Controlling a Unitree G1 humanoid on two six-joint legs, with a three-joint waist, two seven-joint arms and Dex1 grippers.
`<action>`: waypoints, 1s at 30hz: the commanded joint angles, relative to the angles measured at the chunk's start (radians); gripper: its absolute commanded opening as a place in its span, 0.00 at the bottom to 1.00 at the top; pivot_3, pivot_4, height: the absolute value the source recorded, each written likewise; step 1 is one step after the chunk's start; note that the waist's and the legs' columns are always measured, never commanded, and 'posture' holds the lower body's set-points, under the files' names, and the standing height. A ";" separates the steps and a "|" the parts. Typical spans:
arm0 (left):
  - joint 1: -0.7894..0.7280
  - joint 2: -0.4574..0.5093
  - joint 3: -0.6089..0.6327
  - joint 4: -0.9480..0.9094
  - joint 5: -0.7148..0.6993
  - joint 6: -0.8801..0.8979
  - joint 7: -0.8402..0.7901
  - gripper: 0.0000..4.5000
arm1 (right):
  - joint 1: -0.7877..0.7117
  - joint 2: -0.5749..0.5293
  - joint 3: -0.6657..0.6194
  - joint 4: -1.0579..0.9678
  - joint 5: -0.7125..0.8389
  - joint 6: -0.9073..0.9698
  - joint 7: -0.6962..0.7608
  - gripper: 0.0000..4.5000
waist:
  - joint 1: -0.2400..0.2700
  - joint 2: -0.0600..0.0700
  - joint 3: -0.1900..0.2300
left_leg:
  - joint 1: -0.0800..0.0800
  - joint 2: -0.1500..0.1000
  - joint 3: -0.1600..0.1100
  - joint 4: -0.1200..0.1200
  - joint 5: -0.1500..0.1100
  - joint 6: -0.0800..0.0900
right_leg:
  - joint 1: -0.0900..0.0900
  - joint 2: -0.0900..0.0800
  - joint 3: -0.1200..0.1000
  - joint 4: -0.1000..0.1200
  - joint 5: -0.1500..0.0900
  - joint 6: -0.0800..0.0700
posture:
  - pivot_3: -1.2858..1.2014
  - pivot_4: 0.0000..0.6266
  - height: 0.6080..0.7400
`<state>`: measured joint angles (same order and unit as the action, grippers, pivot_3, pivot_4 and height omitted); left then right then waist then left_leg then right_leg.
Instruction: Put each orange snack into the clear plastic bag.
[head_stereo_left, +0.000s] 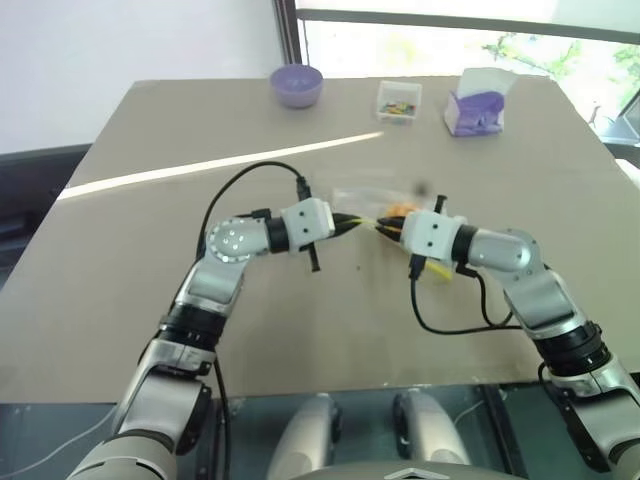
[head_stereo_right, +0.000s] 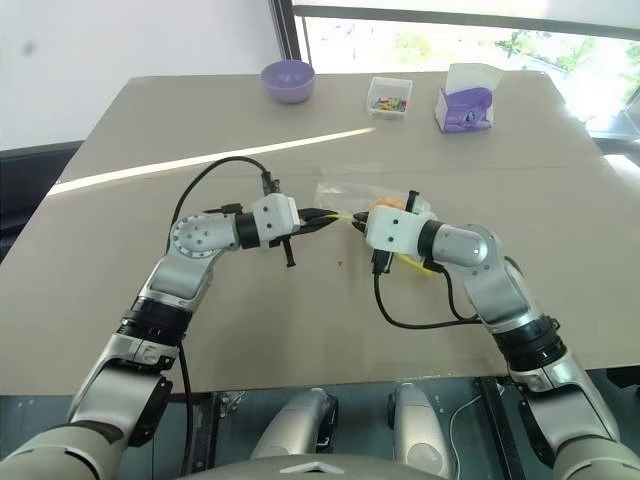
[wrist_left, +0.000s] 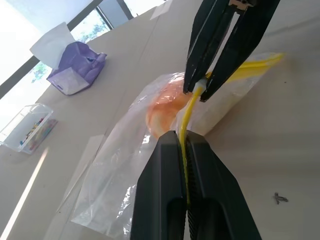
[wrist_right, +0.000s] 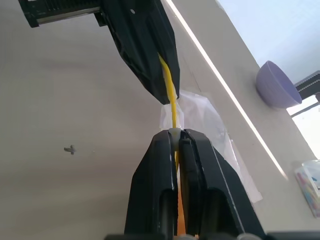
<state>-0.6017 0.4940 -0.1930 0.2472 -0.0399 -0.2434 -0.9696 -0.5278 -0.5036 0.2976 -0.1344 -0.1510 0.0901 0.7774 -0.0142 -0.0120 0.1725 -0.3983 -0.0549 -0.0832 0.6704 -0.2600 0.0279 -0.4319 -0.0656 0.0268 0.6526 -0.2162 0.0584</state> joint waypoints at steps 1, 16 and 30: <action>0.006 0.013 0.031 -0.009 -0.002 -0.008 0.026 0.01 | 0.000 -0.030 -0.034 -0.001 -0.022 -0.004 -0.020 0.00 | 0.000 0.000 0.000 | 0.000 0.000 0.000 0.000 0.000 0.000 | 0.000 0.000 0.000 0.000 0.000 0.000 | 0.52 0.24 1.00; 0.004 0.011 0.038 0.019 -0.011 0.002 0.048 0.01 | 0.081 -0.128 -0.062 -0.019 -0.037 -0.015 -0.029 0.00 | 0.000 0.000 0.000 | 0.000 0.000 0.000 0.000 0.000 0.000 | 0.000 0.000 0.000 0.000 0.000 0.000 | 0.52 0.24 1.00; 0.024 0.017 0.045 0.027 -0.011 0.004 0.067 0.01 | 0.157 -0.235 -0.136 0.000 -0.020 0.006 -0.053 0.00 | 0.001 0.000 0.000 | 0.000 0.000 0.000 0.000 0.000 0.000 | 0.000 0.000 0.000 0.001 0.000 0.000 | 0.52 0.24 1.00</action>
<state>-0.5835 0.4843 -0.2058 0.2712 -0.0404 -0.2411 -0.9313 -0.3889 -0.6989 0.2340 -0.1548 -0.1602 0.0628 0.7368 -0.0136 -0.0120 0.1725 -0.3981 -0.0548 -0.0829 0.6709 -0.2601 0.0281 -0.4318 -0.0657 0.0269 0.6533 -0.2162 0.0584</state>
